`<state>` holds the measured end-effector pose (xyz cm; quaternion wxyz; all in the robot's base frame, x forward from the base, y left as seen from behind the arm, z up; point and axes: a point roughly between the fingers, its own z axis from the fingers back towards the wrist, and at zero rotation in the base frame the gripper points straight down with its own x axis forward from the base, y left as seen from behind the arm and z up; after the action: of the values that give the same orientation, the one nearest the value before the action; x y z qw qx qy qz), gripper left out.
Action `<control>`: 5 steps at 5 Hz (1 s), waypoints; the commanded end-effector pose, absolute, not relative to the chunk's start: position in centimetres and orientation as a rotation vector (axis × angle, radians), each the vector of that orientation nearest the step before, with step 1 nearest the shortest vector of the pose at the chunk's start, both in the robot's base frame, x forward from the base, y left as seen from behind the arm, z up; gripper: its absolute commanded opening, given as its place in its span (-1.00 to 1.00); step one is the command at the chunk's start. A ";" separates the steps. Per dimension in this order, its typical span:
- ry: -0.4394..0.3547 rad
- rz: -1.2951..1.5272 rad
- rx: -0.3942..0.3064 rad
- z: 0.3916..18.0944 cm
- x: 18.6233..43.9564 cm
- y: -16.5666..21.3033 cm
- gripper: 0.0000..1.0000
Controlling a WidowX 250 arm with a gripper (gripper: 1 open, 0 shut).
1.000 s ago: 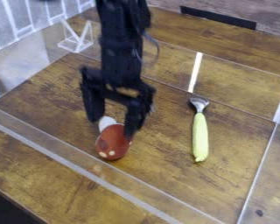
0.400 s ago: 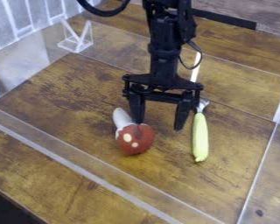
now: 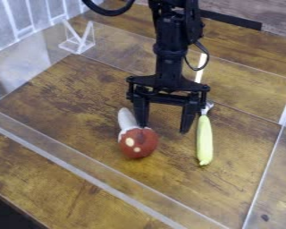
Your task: Move the green spoon to the left
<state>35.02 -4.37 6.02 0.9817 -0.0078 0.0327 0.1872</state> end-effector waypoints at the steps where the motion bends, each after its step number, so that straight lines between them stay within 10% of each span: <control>1: -0.029 0.340 -0.037 8.4 36.9 -5.0 1.00; 5: -0.061 0.343 -0.046 6.0 40.1 -7.6 1.00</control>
<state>39.21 -7.19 4.31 0.9848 -0.0160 -0.0033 0.1726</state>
